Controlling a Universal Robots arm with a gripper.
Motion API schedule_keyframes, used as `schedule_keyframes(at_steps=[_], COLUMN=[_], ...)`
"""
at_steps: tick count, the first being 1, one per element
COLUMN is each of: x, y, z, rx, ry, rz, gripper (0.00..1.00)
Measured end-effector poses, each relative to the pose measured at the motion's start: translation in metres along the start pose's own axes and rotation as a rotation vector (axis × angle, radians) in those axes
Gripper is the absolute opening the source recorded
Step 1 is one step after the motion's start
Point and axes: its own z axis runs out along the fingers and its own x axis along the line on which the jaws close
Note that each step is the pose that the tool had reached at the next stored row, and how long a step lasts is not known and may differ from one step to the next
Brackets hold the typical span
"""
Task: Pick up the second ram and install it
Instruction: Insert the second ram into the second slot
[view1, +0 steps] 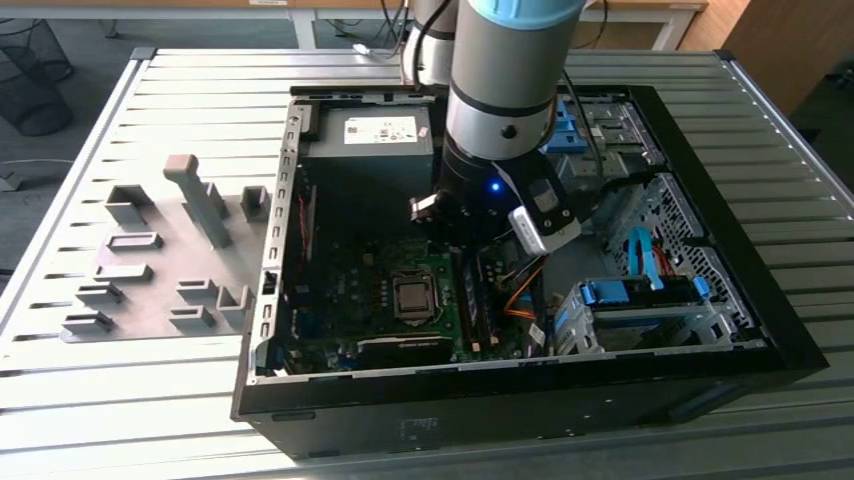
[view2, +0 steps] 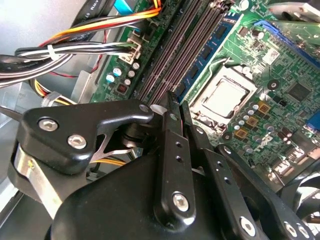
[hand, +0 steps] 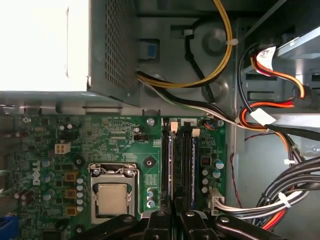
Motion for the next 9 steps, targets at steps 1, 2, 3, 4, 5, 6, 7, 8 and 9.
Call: schedule_keyframes(at_steps=[1, 2, 3, 4, 5, 6, 7, 8, 9], x=[-0.0004, -0.0004, -0.0005, -0.0016, -0.0024, -0.0027, -0.0028, -0.0028, -0.0028], y=[0.0, 0.0, -0.0001, -0.0002, -0.0005, -0.0009, -0.0015, -0.0018, -0.002], z=[0.0001, 0.0001, 0.0004, 0.001, 0.002, 0.0034, 0.005, 0.0063, 0.0081], rx=[-0.0003, -0.0003, -0.0003, -0.0007, -0.0013, -0.0016, -0.0016, -0.0017, -0.0017], ry=[0.0052, 0.0063, 0.0064, 0.0064, 0.0063, 0.0064, 0.0065, 0.0065, 0.0066], rz=[0.0, 0.0, 0.0, 0.0, 0.0, 0.0, 0.0, 0.0, 0.0], gripper=[0.14, 0.14, 0.14, 0.14, 0.14, 0.14, 0.14, 0.14, 0.14])
